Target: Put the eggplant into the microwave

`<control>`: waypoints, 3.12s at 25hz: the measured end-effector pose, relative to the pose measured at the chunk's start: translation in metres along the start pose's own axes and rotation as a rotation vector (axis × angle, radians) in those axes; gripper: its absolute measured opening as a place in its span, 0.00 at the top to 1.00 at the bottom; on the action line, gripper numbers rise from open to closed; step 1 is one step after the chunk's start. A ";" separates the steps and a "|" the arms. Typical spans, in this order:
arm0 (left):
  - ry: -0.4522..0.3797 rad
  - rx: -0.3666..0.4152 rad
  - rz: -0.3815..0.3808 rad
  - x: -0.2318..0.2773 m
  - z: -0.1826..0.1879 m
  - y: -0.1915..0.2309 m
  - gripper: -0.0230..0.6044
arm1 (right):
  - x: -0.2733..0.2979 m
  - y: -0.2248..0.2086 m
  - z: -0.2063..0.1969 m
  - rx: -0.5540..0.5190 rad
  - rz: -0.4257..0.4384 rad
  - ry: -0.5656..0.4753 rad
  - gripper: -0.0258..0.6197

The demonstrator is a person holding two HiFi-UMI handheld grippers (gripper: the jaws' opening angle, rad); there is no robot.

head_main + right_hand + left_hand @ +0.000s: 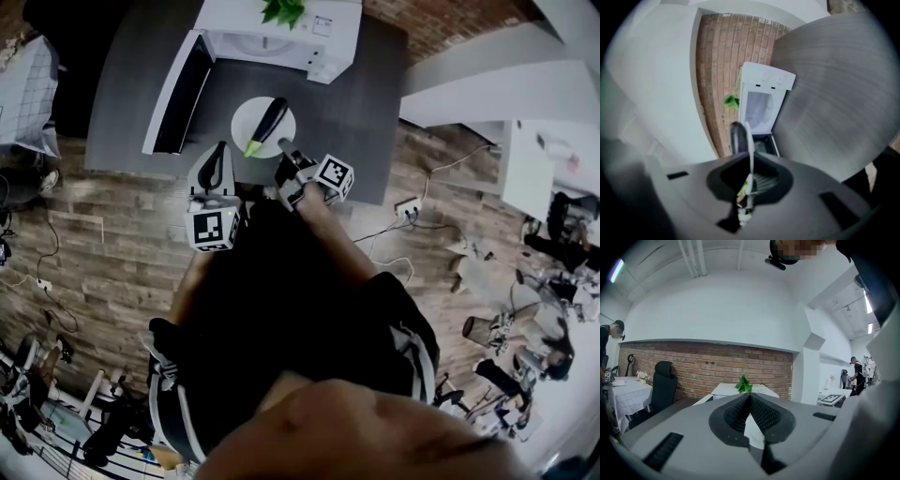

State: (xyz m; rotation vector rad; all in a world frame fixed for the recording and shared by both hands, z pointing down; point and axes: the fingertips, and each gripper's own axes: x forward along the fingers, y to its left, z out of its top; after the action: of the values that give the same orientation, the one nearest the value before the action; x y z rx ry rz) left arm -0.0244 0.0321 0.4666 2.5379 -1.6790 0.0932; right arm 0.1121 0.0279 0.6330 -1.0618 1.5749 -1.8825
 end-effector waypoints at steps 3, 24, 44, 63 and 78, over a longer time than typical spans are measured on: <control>-0.005 -0.002 -0.023 0.013 0.002 0.008 0.91 | 0.011 0.002 0.006 -0.005 -0.004 -0.020 0.90; -0.008 -0.007 -0.122 0.099 0.015 0.071 0.91 | 0.097 0.003 0.039 0.035 -0.018 -0.106 0.90; -0.001 -0.031 -0.122 0.153 0.019 0.104 0.91 | 0.158 -0.012 0.082 0.034 -0.051 -0.136 0.90; 0.020 -0.054 -0.130 0.175 0.013 0.108 0.91 | 0.220 -0.029 0.127 0.025 -0.046 -0.171 0.90; 0.044 -0.067 -0.121 0.183 0.010 0.115 0.91 | 0.263 -0.039 0.151 0.028 -0.051 -0.198 0.90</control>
State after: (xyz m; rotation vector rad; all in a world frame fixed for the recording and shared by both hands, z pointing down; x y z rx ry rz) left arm -0.0586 -0.1810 0.4814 2.5610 -1.4839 0.0817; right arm 0.0811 -0.2541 0.7464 -1.2449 1.4185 -1.7661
